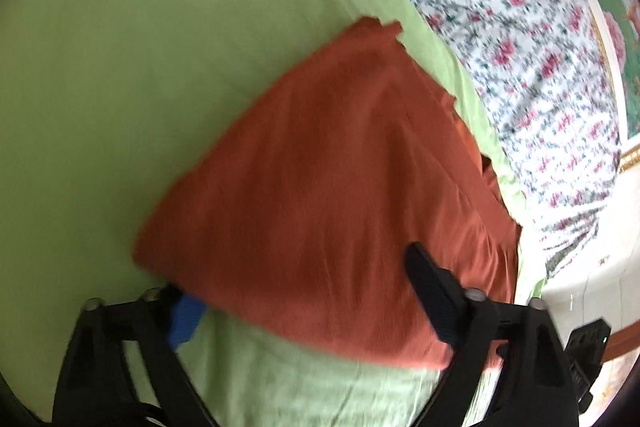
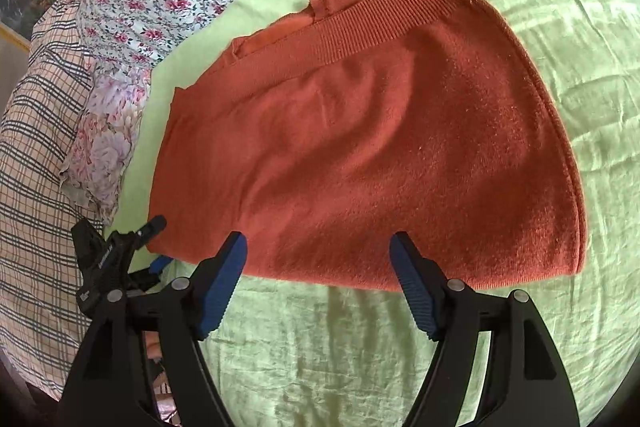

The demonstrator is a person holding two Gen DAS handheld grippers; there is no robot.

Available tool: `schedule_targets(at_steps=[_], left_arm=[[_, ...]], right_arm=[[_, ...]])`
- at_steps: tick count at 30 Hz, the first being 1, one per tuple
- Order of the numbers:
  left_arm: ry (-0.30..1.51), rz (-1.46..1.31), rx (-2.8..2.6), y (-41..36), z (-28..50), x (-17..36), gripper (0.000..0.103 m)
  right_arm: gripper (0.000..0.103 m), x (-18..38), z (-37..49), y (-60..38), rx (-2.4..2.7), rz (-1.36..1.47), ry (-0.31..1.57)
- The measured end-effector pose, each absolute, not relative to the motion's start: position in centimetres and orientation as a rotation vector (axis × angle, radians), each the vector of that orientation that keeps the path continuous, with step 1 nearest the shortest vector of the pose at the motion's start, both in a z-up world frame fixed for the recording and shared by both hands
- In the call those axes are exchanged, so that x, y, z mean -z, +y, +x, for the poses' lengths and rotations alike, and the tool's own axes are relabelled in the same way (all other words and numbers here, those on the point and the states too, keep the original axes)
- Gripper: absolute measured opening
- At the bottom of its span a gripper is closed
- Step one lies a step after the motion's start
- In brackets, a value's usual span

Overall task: Fold small clothes
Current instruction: 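Move both open grippers to the side edge of the folded sweater, then grasp the sweater edge with both grippers and fold it over the body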

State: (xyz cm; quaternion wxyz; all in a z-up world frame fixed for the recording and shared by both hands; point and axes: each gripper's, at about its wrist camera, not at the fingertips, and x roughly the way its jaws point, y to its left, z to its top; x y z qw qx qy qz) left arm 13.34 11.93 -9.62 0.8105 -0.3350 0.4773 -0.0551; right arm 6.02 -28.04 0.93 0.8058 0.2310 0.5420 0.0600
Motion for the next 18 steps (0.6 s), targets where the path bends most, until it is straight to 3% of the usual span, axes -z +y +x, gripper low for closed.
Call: schedule_targets(at_steps=[3,4,5,8,13,18], left_arm=[[1.018,-0.718,0.104,12.6,14.5,9.7,0.049],[1.026,-0.711,0.105,12.6,14.8,9.6,0.031],[1.032,-0.701,0.112,12.4,15.0,9.4,0.021],[1.0,-0.604,0.134,10.7,15.1,7.4,0.012],[0.925,-0.375,0.286,3.6,15.0,2.2,0.01],[0.898,-0.156,0.434,-5.3,14.7,0.5,0.01]], right_arm=[[0.074,-0.4,7.0,-28.5,-0.131,0.498,1.165],[0.074,-0.2,7.4,-28.7,-0.134,0.497,1.166],[0.074,-0.1,7.7,-28.8,-0.136,0.496,1.166],[0.074,0.1,8.9,-29.3,-0.148,0.498,1.161],[0.074,-0.5,10.7,-30.5,-0.184,0.53,1.126],[0.074,-1.2,13.7,-32.0,-0.251,0.65,1.1]])
